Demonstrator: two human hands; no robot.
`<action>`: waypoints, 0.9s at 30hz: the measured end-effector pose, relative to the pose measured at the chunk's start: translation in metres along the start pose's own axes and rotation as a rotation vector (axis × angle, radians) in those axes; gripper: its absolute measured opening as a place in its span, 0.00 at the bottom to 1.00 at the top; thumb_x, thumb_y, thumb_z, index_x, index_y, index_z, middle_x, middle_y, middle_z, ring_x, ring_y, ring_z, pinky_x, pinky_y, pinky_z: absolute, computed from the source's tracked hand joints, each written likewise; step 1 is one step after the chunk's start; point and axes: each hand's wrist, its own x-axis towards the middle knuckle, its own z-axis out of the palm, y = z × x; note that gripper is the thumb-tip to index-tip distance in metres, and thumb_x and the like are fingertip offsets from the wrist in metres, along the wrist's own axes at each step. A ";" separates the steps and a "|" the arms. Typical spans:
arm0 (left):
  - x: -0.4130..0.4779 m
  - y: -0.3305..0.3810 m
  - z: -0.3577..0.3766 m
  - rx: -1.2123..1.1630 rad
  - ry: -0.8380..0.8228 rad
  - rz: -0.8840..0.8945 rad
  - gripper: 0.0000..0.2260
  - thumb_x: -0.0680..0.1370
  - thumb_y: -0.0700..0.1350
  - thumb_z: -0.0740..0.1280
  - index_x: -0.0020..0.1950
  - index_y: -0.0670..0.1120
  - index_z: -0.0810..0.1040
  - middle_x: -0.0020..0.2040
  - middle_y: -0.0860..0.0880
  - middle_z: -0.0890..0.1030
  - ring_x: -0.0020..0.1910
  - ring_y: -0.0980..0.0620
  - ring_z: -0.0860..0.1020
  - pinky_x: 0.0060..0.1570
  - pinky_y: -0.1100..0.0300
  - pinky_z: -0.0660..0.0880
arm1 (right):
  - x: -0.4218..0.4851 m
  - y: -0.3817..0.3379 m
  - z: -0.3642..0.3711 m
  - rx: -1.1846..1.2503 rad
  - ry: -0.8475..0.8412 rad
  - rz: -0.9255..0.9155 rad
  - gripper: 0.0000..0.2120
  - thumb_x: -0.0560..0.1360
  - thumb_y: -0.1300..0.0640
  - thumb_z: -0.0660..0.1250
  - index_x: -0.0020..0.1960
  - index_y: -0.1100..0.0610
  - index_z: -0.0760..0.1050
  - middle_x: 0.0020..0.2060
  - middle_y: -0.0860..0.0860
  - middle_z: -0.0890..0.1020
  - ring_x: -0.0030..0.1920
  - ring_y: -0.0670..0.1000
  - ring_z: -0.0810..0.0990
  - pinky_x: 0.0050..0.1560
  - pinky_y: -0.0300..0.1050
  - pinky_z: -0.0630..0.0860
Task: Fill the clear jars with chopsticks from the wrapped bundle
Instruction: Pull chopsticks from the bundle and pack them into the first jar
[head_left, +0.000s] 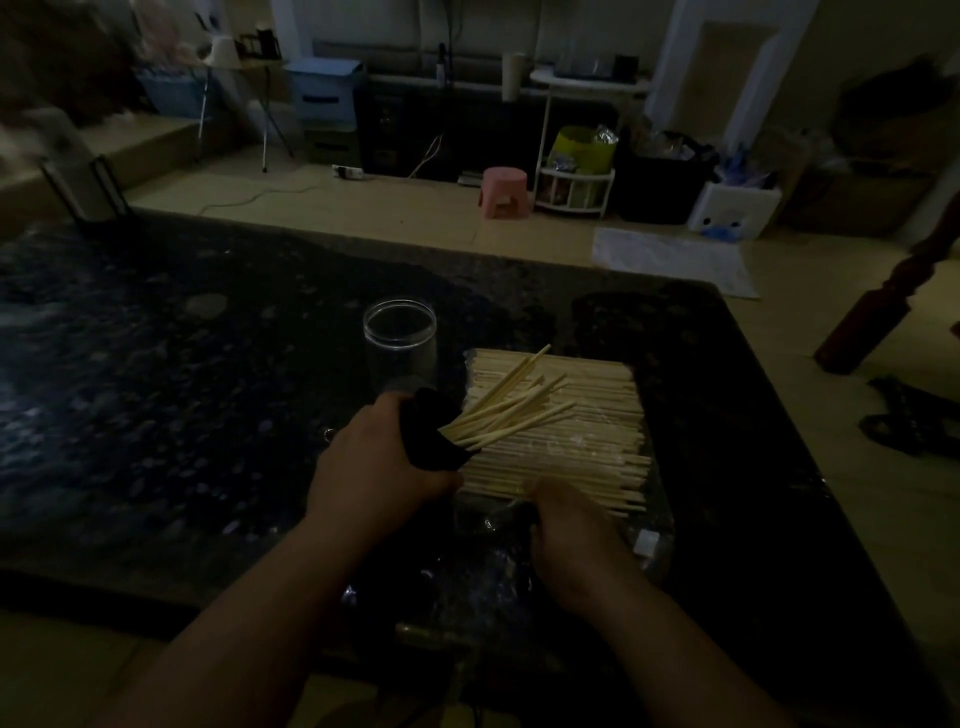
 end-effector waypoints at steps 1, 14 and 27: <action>0.000 0.000 -0.001 -0.002 0.003 0.000 0.34 0.60 0.58 0.79 0.62 0.55 0.71 0.57 0.53 0.77 0.55 0.50 0.77 0.51 0.54 0.76 | 0.002 0.002 0.003 -0.045 0.011 -0.011 0.18 0.78 0.57 0.60 0.68 0.55 0.69 0.64 0.54 0.73 0.63 0.55 0.72 0.62 0.42 0.65; 0.002 -0.007 -0.003 -0.012 0.002 -0.026 0.37 0.59 0.61 0.78 0.64 0.55 0.70 0.58 0.53 0.76 0.56 0.50 0.76 0.53 0.52 0.75 | 0.020 0.011 0.027 -0.293 0.146 0.008 0.16 0.59 0.54 0.79 0.44 0.52 0.78 0.40 0.51 0.78 0.38 0.56 0.78 0.37 0.49 0.75; 0.003 -0.006 -0.002 -0.018 -0.011 -0.024 0.38 0.58 0.62 0.78 0.64 0.55 0.69 0.58 0.53 0.77 0.56 0.51 0.77 0.55 0.51 0.76 | 0.014 0.003 0.015 -0.273 -0.092 0.139 0.13 0.76 0.55 0.62 0.60 0.52 0.72 0.59 0.51 0.74 0.60 0.55 0.73 0.59 0.46 0.68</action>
